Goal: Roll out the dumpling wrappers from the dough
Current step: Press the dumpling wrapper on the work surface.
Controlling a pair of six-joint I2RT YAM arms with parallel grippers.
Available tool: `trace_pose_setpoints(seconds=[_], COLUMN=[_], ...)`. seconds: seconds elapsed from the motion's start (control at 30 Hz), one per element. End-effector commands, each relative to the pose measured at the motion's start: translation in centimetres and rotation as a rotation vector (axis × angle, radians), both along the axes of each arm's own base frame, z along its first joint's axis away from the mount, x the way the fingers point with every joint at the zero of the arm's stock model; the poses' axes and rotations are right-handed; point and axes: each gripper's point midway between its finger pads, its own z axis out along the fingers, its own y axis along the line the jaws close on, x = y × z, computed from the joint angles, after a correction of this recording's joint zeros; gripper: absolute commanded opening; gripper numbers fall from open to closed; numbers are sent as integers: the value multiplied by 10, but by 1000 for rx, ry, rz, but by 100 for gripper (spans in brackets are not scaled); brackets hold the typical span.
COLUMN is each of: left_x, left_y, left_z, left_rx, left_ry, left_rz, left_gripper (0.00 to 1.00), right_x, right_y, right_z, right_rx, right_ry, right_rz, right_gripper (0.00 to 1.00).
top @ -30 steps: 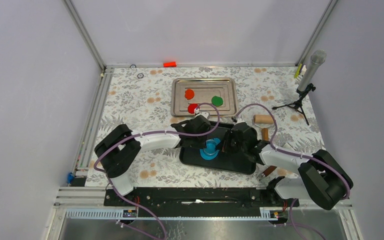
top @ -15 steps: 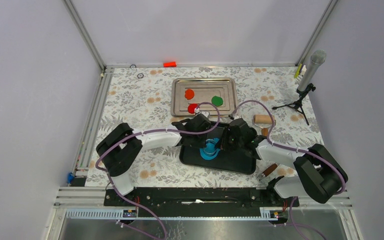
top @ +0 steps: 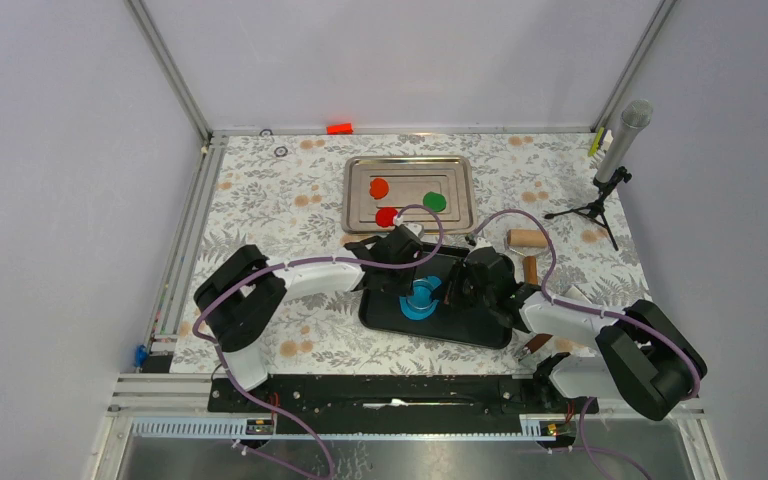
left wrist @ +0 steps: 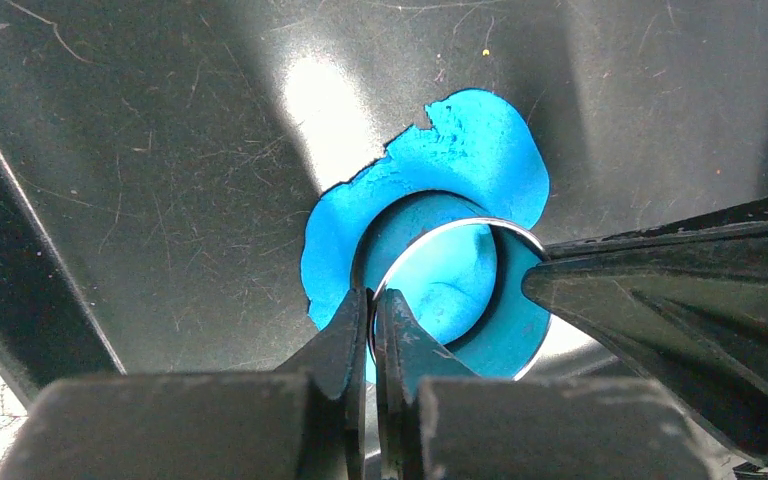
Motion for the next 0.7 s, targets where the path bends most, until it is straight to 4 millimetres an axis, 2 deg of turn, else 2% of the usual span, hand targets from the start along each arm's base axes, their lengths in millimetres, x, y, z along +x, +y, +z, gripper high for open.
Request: trace_pose_setpoints(seconds=[0.0,0.2,0.4,0.53,0.67], left_x=[-121,-103,-91,-93,-107], left_y=[4,-5,-10,-12,-2], left_z=[-67,-69,-57,-53,-55], left_rx=[86,68,25,8,11], left_ry=[443,394,343,350,398], left_rz=[-228,-202,-210,-225,-234], left_gripper=[0,0,0,0,0], right_x=[-70,-61,-49,-48,-55], right_y=[-31,-27,-21,-21,-18], right_z=[-57,-58,-54,-56,-60], right_rx=[-183,-195,-197,-202,-181], right_ry=[261,247,223,225,246], right_rz=[75,78,71,75,96], right_gripper=[0,0,0,0,0])
